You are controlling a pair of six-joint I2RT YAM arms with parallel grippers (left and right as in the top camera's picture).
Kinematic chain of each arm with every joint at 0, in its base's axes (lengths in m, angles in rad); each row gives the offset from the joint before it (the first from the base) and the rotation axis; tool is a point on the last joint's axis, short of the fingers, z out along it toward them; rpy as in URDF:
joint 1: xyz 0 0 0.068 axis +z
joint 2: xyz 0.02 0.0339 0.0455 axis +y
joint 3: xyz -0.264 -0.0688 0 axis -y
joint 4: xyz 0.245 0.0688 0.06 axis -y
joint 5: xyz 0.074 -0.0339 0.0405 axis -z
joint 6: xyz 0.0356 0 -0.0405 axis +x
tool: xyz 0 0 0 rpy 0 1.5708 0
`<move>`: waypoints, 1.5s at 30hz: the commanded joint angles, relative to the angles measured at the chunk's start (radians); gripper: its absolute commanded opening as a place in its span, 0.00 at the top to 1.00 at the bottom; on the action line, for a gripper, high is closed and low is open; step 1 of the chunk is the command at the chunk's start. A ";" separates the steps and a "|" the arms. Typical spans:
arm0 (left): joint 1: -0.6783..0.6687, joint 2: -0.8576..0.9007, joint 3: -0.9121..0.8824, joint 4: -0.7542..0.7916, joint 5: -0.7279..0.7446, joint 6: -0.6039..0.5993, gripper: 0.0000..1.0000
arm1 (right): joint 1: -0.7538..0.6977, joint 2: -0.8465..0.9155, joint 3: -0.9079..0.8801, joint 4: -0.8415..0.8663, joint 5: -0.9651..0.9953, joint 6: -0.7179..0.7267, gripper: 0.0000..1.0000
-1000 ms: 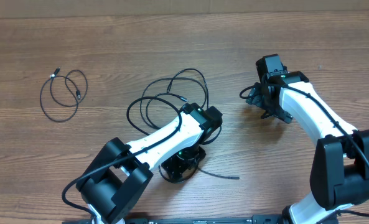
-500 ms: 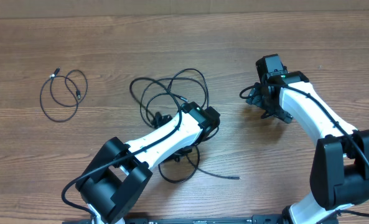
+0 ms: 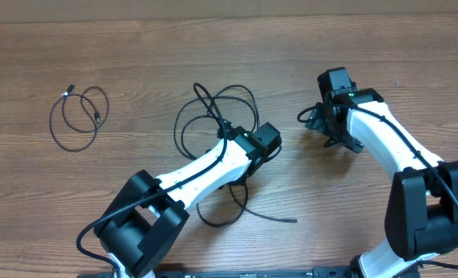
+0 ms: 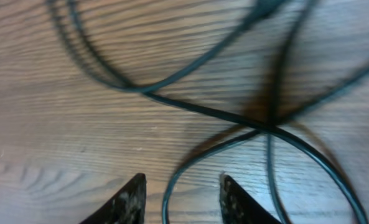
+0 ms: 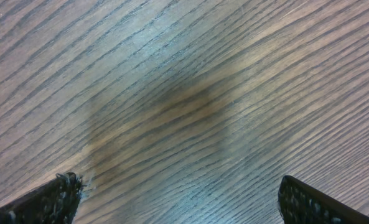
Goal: Untangle cables
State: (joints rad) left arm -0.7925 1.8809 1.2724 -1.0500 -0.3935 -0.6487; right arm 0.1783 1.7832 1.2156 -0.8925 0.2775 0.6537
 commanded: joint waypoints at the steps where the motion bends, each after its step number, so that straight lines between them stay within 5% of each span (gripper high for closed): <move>1: 0.021 -0.020 0.013 0.027 0.072 0.118 0.60 | 0.000 -0.015 0.014 0.001 0.017 -0.004 0.00; 11: 0.060 0.001 0.006 0.169 0.259 0.119 0.53 | 0.000 -0.015 0.014 0.001 0.017 -0.004 0.00; 24: 0.050 0.016 -0.007 0.201 0.267 0.146 0.48 | 0.000 -0.015 0.014 0.001 0.017 -0.004 0.00; 37: 0.050 0.016 -0.073 0.270 0.264 0.103 0.32 | 0.000 -0.015 0.014 0.001 0.017 -0.004 0.00; 45: 0.053 0.024 -0.073 0.250 0.315 0.227 0.30 | 0.000 -0.015 0.014 0.001 0.017 -0.004 0.00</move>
State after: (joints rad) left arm -0.7330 1.8839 1.2045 -0.7952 -0.1043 -0.4702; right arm 0.1783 1.7832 1.2156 -0.8925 0.2775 0.6533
